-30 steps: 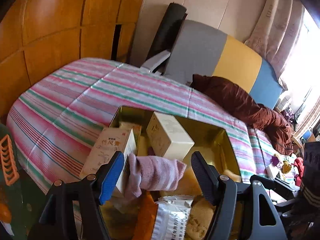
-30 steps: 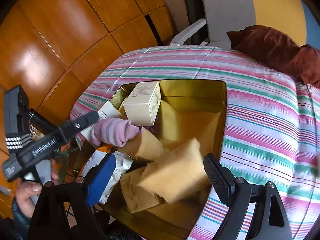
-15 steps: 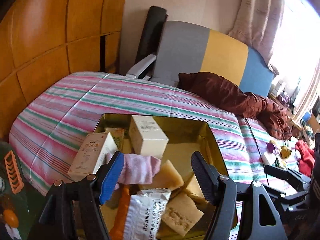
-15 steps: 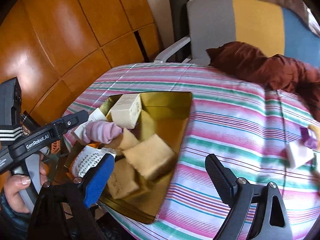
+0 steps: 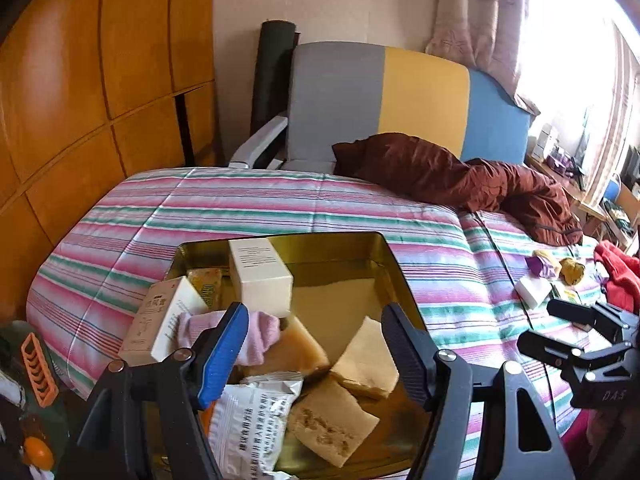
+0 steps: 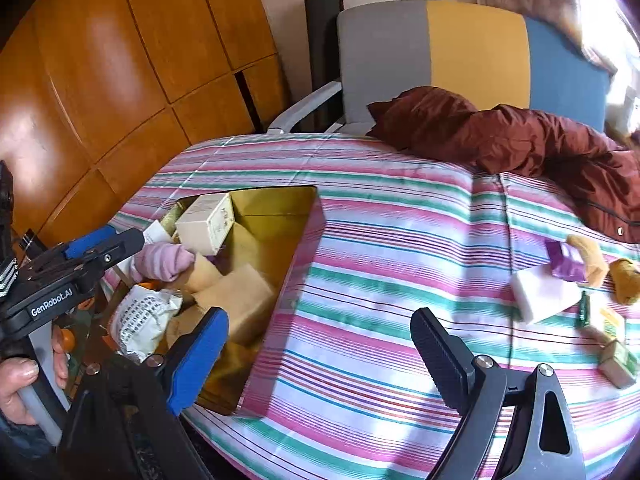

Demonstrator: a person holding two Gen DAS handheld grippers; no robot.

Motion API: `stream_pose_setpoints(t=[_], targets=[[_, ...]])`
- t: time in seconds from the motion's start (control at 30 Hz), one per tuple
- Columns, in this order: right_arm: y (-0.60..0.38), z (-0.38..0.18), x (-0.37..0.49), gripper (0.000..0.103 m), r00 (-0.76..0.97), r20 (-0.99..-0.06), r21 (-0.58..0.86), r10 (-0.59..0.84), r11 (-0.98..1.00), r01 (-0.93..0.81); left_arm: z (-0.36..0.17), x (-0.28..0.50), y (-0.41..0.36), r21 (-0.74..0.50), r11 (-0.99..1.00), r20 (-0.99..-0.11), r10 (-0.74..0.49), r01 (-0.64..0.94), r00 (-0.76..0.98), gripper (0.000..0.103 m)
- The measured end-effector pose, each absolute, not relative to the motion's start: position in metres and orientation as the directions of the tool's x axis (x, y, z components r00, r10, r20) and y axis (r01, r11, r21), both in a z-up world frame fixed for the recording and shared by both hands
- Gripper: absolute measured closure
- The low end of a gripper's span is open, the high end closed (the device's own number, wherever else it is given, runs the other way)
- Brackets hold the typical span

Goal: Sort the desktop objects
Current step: 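Move both tools back toward the remaining items on the bed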

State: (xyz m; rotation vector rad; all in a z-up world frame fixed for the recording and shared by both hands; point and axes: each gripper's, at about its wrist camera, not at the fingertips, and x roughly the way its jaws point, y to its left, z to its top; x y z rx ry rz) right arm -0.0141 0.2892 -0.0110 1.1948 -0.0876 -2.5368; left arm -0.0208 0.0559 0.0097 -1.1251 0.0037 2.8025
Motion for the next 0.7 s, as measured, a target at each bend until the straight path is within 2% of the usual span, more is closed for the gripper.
stream_pose_setpoints(t=[0.43,0.7], targets=[[0.345,-0.004,-0.012,0.009,-0.614,-0.759,0.138,-0.219,-0.975,0.177,0.006,-0.017,0.107,-0.060,-0.960,-0.711,0.233,-0.273,-0.664,0.033],[0.380,0.001,-0.013,0.008,-0.614,-0.771,0.121,-0.169,-0.986,0.118,0.000,-0.015,0.136,-0.039,-0.939,-0.727,0.261,-0.341,-0.635,0.033]])
